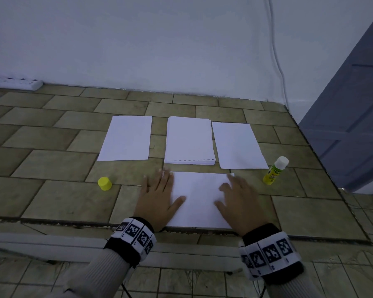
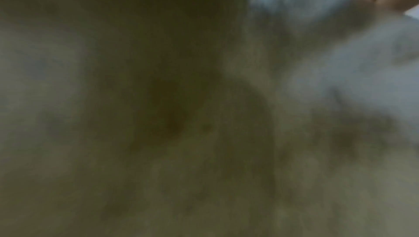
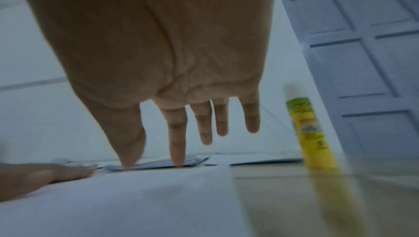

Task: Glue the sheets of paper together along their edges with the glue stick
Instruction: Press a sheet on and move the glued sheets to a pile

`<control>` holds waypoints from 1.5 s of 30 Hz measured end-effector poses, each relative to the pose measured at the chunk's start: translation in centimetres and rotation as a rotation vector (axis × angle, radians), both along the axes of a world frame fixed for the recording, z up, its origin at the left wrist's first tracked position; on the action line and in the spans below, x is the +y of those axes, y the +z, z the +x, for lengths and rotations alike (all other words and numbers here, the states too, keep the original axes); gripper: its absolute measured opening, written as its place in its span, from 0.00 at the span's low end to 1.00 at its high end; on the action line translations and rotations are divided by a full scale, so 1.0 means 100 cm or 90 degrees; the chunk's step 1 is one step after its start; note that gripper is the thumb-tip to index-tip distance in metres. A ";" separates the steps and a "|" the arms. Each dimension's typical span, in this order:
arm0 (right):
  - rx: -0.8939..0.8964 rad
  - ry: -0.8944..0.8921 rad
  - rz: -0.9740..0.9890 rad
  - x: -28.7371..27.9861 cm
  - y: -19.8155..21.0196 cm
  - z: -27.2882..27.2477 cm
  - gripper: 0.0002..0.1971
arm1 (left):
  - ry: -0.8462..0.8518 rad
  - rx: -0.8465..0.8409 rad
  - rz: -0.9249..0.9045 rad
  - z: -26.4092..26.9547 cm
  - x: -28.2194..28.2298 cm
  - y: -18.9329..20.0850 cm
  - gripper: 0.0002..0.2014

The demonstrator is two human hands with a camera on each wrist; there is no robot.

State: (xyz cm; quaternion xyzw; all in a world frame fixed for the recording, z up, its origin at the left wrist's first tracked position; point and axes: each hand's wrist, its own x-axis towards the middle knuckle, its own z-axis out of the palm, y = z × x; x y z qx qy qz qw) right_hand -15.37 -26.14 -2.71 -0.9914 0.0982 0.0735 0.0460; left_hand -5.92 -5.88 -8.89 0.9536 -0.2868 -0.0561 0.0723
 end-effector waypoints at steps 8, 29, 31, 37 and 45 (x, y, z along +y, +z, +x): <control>-0.041 0.135 0.132 0.070 -0.045 0.039 0.53 | -0.014 0.001 -0.001 0.003 0.004 -0.010 0.41; -0.058 -0.150 -0.011 -0.015 -0.049 0.014 0.49 | 0.001 -0.060 0.000 0.004 0.001 -0.015 0.42; -0.074 -0.109 0.011 0.000 -0.046 0.016 0.50 | 0.001 -0.057 0.004 0.004 0.001 -0.013 0.44; -0.070 0.097 0.079 0.052 -0.059 0.038 0.53 | -0.008 -0.034 0.021 0.004 0.003 -0.013 0.44; -0.041 0.012 0.020 -0.010 -0.056 0.014 0.55 | -0.004 -0.036 0.006 0.003 0.002 -0.012 0.49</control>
